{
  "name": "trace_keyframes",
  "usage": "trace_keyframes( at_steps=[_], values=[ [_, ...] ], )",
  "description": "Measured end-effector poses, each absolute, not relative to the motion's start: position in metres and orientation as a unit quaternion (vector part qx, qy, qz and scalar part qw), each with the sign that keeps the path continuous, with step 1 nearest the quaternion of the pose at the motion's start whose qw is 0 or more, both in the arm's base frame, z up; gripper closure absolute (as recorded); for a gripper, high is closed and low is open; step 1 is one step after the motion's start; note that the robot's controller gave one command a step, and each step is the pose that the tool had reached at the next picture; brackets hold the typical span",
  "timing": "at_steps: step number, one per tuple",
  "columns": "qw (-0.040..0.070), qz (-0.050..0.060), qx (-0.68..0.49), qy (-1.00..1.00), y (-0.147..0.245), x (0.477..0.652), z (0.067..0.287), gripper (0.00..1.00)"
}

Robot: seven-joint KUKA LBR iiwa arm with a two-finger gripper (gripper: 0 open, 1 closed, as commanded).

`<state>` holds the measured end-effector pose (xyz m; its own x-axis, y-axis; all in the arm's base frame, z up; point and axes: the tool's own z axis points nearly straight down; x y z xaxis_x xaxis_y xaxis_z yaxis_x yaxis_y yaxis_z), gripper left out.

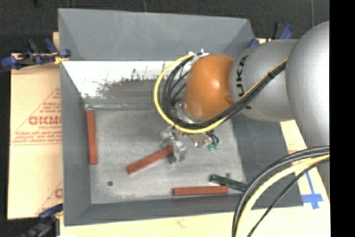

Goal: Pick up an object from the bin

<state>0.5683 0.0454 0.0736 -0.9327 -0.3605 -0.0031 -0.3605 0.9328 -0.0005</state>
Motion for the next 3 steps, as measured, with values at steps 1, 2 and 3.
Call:
trace_keyframes(
  at_steps=[1, 2, 3],
  values=[
    [0.002, 0.0, -0.183, 0.983, 0.045, 0.568, 0.074, 1.0],
    [-0.002, 0.0, -0.181, 0.983, 0.044, 0.561, 0.123, 1.0],
    [0.003, -0.001, -0.479, 0.878, -0.027, 0.607, 0.226, 1.0]
  ],
)
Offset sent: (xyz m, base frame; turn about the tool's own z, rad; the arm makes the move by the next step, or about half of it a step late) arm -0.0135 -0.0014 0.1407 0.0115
